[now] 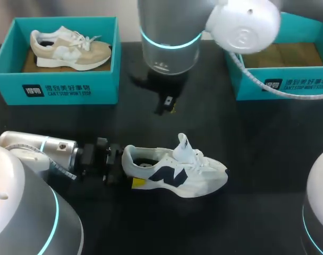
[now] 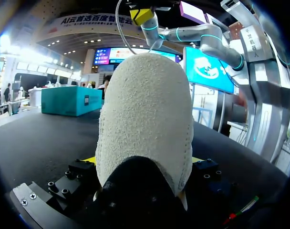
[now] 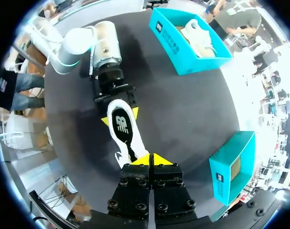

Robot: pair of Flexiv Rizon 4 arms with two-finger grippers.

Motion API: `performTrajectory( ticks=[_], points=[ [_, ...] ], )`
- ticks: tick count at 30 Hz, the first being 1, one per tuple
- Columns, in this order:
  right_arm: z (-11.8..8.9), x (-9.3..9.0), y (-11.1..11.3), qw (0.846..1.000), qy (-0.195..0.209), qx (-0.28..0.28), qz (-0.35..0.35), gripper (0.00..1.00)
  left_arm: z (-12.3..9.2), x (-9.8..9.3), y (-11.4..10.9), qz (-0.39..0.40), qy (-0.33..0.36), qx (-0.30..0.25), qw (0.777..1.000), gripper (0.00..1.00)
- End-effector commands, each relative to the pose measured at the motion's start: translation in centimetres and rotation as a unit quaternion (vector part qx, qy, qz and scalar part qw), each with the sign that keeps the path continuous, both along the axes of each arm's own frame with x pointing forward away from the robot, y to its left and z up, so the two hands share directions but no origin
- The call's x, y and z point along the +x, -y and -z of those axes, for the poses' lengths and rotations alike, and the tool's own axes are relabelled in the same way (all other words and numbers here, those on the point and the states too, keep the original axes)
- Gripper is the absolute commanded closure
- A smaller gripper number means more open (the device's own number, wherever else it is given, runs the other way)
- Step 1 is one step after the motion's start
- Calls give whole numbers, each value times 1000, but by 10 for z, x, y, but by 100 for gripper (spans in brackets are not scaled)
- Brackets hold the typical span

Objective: Take the shoe out of the shoebox, open the shoe tongue, remove and reinsert the insole, then place the shoe into the shoebox

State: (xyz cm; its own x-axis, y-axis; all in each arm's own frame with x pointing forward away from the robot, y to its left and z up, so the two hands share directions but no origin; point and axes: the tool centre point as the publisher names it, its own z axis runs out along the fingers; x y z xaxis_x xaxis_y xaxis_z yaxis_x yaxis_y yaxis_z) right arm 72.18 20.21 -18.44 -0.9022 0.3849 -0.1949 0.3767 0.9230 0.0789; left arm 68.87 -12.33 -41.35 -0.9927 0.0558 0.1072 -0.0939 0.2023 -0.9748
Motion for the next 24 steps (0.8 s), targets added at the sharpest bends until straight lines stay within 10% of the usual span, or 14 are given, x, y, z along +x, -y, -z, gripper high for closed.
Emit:
performTrajectory(
  ticks=[1, 24],
  points=[
    [-1, 2, -6, 1000, -3, -9, 3, 100, 0, 1, -1, 0, 0, 1, 1000, 100],
    [60, -40, -81, 993, -27, -33, -111, 100, 0, 1, -1, 0, 0, 1, 1000, 100]
  ],
)
